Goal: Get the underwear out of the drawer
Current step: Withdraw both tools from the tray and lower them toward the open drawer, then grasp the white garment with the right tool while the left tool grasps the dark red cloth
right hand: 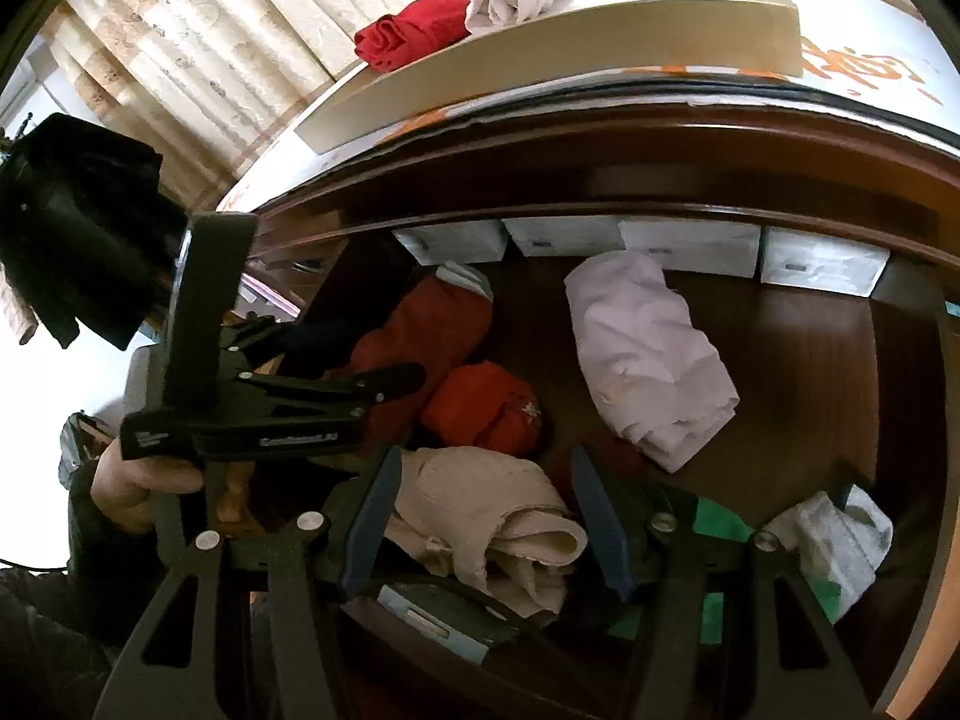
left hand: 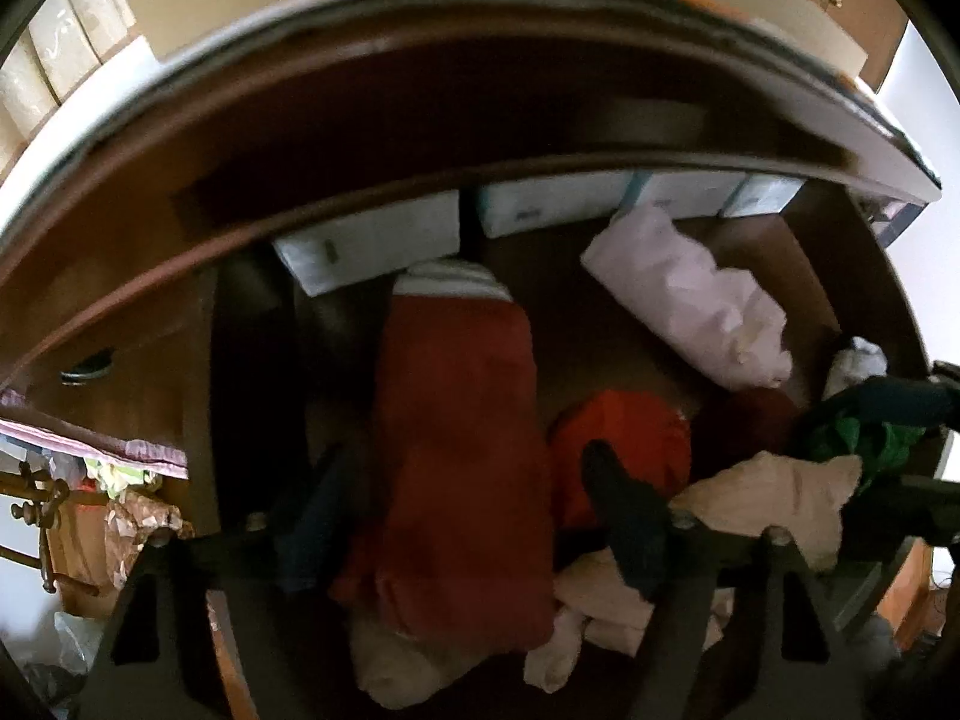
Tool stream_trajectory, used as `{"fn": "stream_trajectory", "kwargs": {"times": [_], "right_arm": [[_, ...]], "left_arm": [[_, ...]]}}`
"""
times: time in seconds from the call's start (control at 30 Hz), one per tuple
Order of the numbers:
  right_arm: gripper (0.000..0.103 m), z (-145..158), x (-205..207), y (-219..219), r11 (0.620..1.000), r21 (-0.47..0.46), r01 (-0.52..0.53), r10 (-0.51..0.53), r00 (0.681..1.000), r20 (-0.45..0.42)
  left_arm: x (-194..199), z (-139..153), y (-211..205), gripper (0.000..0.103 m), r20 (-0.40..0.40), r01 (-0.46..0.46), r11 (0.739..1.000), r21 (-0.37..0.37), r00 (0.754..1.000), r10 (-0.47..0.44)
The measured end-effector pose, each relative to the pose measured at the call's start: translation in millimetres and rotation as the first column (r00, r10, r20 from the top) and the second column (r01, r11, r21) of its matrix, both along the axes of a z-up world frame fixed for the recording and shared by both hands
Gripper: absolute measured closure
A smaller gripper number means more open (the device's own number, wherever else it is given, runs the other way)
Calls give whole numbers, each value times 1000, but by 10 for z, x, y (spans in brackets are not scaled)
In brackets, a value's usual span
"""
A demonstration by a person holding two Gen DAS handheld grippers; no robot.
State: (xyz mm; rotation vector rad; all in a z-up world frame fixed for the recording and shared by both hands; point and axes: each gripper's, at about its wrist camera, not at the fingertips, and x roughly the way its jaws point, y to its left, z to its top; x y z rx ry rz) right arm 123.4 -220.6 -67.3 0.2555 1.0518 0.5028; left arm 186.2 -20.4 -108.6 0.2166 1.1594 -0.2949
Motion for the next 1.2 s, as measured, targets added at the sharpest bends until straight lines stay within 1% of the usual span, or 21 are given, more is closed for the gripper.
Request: {"fn": "stream_trajectory", "kwargs": {"times": [0.07,0.17,0.23,0.27,0.33,0.37,0.4,0.43,0.5,0.57,0.67,0.73,0.83,0.9,0.97,1.07,1.13,1.2], "right_arm": [[41,1,1,-13,1000,-6,2,-2,1000,1],[41,16,18,-39,1000,-20,3,-3,1000,3],[41,51,50,-60,999,-46,-2,2,1000,16],[41,73,69,-72,998,-60,-5,7,1000,23],[41,99,138,-91,996,-92,-21,24,999,30],[41,103,181,-95,993,-111,-33,36,999,25],[41,106,225,-96,990,-133,-48,51,998,23],[41,108,253,-91,986,-153,-58,63,998,25],[41,96,332,-72,974,-212,-85,90,996,17],[41,65,393,-79,970,-216,-112,113,994,-6],[41,-1,468,-107,971,-208,-115,107,993,-50],[41,-16,475,-117,973,-200,-114,106,993,-52],[41,-44,503,-83,966,-230,-114,107,993,-43],[41,-77,528,-16,953,-268,-143,134,990,-50],[41,-137,561,95,930,-309,-200,186,980,-73],[41,-213,623,233,898,-358,-255,241,967,-83],[42,-275,689,301,887,-368,-278,261,960,-97],[42,-347,756,339,880,-384,-278,254,960,-113]], "left_arm": [[18,-23,-12,35,-11,5,1000,8,1000,-5],[38,-35,-22,35,-15,3,1000,20,1000,-3],[46,-51,-46,36,-15,9,999,41,1000,-8],[45,-48,-47,39,-12,9,999,46,1000,-8],[43,-36,-39,47,6,8,998,55,1000,-8],[43,-21,-32,62,13,10,998,59,1000,-11],[49,-32,-25,79,1,24,999,37,1000,-24],[63,-69,-6,79,-31,26,1000,7,999,-26],[72,-74,14,79,-36,20,1000,-6,999,-21],[74,-60,27,81,-29,19,1000,-17,999,-19],[82,-53,48,84,-25,23,999,-30,999,-24],[76,-45,113,87,-18,20,999,-51,1000,-20],[42,3,177,89,-8,17,997,-70,1000,-18],[20,31,184,91,-4,21,997,-76,1000,-21],[-39,93,200,92,3,31,996,-81,1000,-30],[-103,172,244,92,15,43,995,-89,999,-41],[-146,209,229,92,16,55,994,-95,998,-54],[-149,230,202,92,10,58,994,-91,998,-57]]}}
